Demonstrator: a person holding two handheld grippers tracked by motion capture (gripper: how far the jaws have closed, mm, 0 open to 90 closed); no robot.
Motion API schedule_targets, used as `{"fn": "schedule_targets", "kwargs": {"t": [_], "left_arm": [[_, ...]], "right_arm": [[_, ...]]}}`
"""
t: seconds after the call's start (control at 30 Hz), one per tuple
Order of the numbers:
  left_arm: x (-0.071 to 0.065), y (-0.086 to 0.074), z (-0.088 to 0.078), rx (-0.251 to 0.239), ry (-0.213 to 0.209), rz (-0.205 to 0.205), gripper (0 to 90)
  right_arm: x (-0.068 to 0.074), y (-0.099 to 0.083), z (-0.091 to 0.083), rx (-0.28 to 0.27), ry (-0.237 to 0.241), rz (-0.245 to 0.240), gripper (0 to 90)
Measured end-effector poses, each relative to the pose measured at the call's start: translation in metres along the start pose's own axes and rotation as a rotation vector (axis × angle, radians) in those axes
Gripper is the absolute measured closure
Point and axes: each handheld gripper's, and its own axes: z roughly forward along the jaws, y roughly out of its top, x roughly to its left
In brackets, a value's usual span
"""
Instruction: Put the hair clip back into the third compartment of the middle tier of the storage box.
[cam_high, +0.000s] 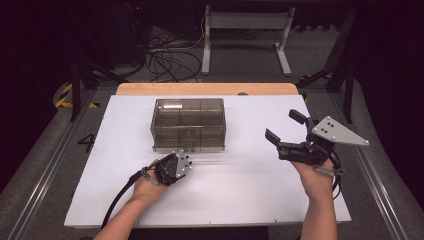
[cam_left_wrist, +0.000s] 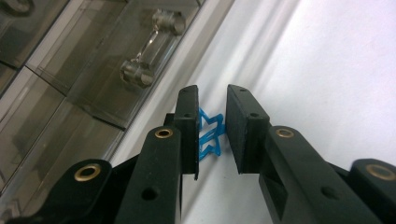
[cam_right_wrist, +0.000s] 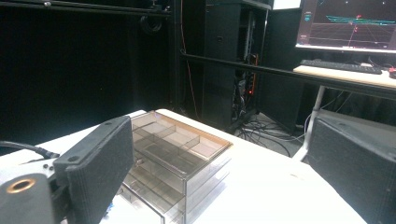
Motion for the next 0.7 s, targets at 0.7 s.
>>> {"fn": "schedule_targets", "kwargs": {"t": [0.7], "left_arm": [[0.0014,0.0002,0.004,0.009,0.016,-0.016,86.1]], "right_arm": [[-0.0007,-0.0004,-0.0002,0.002,-0.003,-0.003,8.0]]}}
